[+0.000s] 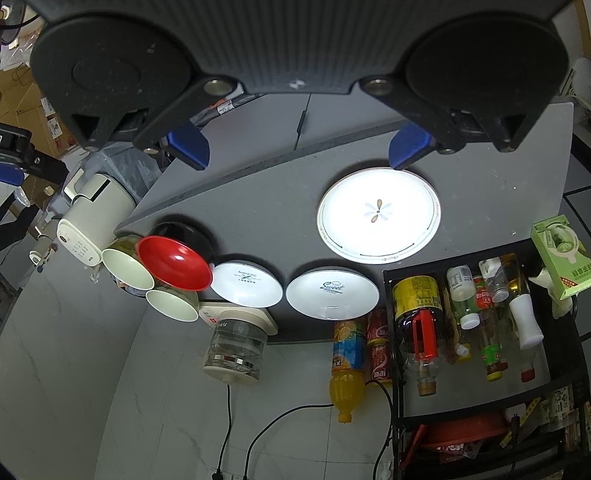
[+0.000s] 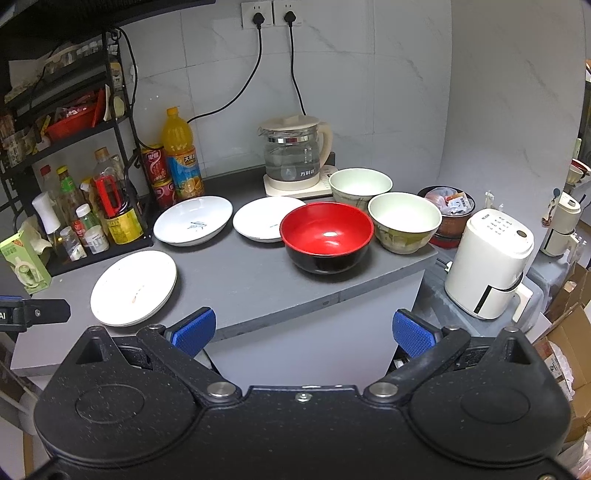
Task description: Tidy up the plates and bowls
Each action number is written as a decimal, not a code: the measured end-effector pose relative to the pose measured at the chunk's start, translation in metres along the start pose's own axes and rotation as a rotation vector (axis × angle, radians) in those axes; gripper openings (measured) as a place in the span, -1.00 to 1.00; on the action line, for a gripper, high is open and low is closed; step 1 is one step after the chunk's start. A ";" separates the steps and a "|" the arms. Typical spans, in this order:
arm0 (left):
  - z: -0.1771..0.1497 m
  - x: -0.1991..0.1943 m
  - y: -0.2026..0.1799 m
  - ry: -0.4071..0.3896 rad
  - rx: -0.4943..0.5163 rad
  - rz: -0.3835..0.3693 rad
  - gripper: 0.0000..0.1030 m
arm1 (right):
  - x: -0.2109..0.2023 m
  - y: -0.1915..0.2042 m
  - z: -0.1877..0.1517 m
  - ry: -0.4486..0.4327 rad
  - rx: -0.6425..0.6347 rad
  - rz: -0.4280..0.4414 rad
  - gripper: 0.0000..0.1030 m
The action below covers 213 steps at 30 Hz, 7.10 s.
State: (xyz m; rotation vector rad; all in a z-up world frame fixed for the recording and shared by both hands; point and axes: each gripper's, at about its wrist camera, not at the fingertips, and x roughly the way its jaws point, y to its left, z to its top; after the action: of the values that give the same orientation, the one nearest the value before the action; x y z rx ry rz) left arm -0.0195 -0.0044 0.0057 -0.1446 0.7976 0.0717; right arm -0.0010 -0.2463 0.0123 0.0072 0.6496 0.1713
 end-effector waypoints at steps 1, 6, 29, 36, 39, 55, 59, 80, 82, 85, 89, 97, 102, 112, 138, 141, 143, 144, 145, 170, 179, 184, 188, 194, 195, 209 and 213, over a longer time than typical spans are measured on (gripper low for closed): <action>0.000 0.000 -0.001 0.001 -0.001 -0.002 0.99 | 0.000 -0.001 0.000 0.000 0.000 0.001 1.00; -0.002 0.002 -0.005 0.014 -0.016 -0.002 0.99 | -0.002 -0.002 -0.001 -0.001 0.012 0.003 1.00; 0.019 0.026 -0.042 0.052 0.023 -0.052 0.99 | 0.014 -0.025 0.011 0.033 0.061 -0.043 1.00; 0.036 0.051 -0.061 0.058 0.071 -0.091 0.99 | 0.033 -0.040 0.020 0.050 0.099 -0.077 1.00; 0.047 0.068 -0.067 0.064 0.093 -0.114 0.99 | 0.043 -0.046 0.026 0.048 0.117 -0.076 1.00; 0.142 0.168 -0.115 0.062 0.216 -0.306 0.98 | 0.106 -0.080 0.068 0.049 0.261 -0.195 1.00; 0.163 0.191 -0.122 0.071 0.240 -0.373 0.94 | 0.120 -0.086 0.077 0.045 0.308 -0.233 1.00; 0.213 0.277 -0.167 0.203 0.334 -0.448 0.82 | 0.182 -0.128 0.094 0.046 0.524 -0.306 0.75; 0.215 0.284 -0.174 0.207 0.333 -0.447 0.76 | 0.189 -0.135 0.093 0.055 0.537 -0.300 0.68; 0.217 0.297 -0.185 0.215 0.321 -0.446 0.60 | 0.201 -0.148 0.091 0.070 0.563 -0.289 0.54; 0.222 0.313 -0.202 0.233 0.300 -0.428 0.42 | 0.219 -0.164 0.092 0.097 0.591 -0.248 0.38; 0.228 0.354 -0.236 0.285 0.254 -0.397 0.16 | 0.253 -0.199 0.096 0.135 0.609 -0.184 0.21; 0.228 0.378 -0.257 0.316 0.251 -0.377 0.04 | 0.277 -0.217 0.094 0.178 0.614 -0.155 0.06; 0.227 0.424 -0.287 0.378 0.223 -0.341 -0.14 | 0.321 -0.241 0.100 0.261 0.601 -0.109 -0.01; 0.219 0.464 -0.314 0.487 0.110 -0.303 -0.91 | 0.350 -0.257 0.097 0.335 0.594 -0.094 -0.80; 0.225 0.454 -0.309 0.475 0.083 -0.328 -0.91 | 0.339 -0.254 0.102 0.297 0.590 -0.098 -0.80; 0.229 0.445 -0.306 0.458 0.078 -0.339 -0.91 | 0.331 -0.251 0.106 0.274 0.586 -0.099 -0.80; 0.230 0.440 -0.305 0.449 0.079 -0.344 -0.91 | 0.327 -0.248 0.109 0.264 0.584 -0.101 -0.80; 0.232 0.436 -0.304 0.442 0.079 -0.348 -0.91 | 0.323 -0.246 0.111 0.253 0.584 -0.102 -0.80; 0.245 0.352 -0.207 0.300 -0.020 -0.336 -0.90 | 0.277 -0.150 0.136 0.165 0.459 -0.041 -0.76; 0.228 0.347 -0.176 0.334 -0.043 -0.315 -0.90 | 0.279 -0.125 0.125 0.221 0.433 -0.023 -0.74; 0.215 0.351 -0.168 0.376 -0.040 -0.298 -0.90 | 0.284 -0.117 0.119 0.265 0.423 -0.015 -0.70; 0.205 0.356 -0.161 0.406 -0.041 -0.284 -0.90 | 0.288 -0.112 0.114 0.296 0.416 -0.009 -0.69; 0.196 0.365 -0.152 0.443 -0.058 -0.272 -0.90 | 0.293 -0.106 0.112 0.326 0.398 0.005 -0.60; 0.195 0.366 -0.151 0.447 -0.061 -0.268 -0.90 | 0.295 -0.105 0.113 0.330 0.394 0.008 -0.59; 0.190 0.375 -0.147 0.497 -0.048 -0.241 -0.84 | 0.308 -0.103 0.117 0.327 0.288 -0.042 -0.86; 0.192 0.373 -0.147 0.508 -0.040 -0.248 -0.82 | 0.309 -0.101 0.117 0.325 0.284 -0.046 -0.89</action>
State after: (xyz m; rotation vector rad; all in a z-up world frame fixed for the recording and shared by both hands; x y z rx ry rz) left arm 0.3937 -0.1161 -0.1149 -0.3061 1.2790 -0.1911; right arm 0.3274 -0.2911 -0.0862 0.2414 0.9936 0.0343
